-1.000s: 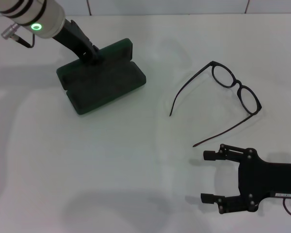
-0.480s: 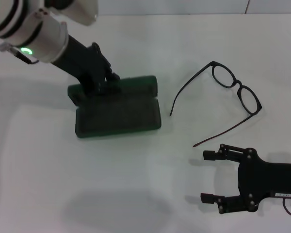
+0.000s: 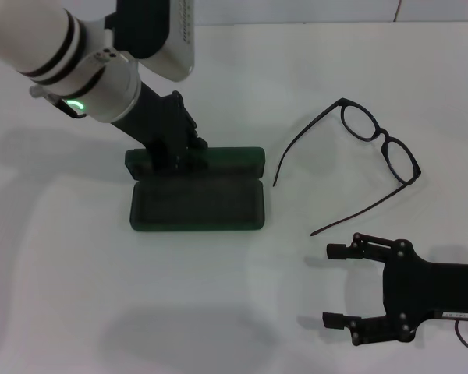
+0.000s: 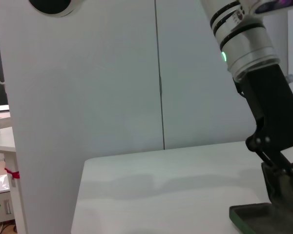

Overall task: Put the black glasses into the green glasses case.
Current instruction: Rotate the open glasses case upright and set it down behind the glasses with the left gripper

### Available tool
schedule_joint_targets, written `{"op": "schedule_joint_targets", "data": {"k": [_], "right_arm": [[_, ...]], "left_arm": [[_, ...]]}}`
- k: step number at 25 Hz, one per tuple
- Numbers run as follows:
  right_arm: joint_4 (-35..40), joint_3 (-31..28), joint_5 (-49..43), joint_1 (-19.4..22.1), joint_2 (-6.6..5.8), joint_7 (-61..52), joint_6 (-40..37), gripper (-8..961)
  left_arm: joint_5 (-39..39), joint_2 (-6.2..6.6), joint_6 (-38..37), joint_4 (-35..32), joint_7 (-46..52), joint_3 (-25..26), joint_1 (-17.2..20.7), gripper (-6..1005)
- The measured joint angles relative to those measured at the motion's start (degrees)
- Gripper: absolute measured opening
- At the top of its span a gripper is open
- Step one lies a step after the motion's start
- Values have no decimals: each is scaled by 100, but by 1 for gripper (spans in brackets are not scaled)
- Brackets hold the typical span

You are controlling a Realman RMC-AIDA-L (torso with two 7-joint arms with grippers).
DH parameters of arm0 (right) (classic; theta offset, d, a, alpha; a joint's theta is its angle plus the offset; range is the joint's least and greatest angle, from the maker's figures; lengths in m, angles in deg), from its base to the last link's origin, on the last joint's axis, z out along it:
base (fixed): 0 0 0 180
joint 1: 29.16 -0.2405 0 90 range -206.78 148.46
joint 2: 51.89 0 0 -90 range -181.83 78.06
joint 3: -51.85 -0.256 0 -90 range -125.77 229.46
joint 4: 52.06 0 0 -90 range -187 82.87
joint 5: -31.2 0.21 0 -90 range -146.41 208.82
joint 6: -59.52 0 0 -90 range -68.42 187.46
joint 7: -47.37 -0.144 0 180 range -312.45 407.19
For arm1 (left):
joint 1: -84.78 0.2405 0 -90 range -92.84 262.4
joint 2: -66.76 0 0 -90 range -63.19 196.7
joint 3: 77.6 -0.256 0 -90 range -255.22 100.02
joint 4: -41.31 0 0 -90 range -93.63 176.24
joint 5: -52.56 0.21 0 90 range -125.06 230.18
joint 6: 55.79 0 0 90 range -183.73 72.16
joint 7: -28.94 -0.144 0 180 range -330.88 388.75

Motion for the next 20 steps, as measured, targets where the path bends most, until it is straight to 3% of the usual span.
{"op": "schedule_joint_targets", "data": {"k": [11, 20], "right_arm": [[0, 9, 0, 26, 7, 0, 0, 862], [0, 9, 0, 53, 9, 0, 0, 862]], "left_arm": [[-34, -13, 181, 17, 118, -147, 23, 215], [-158, -40, 544, -415, 392, -513, 352, 217]]}}
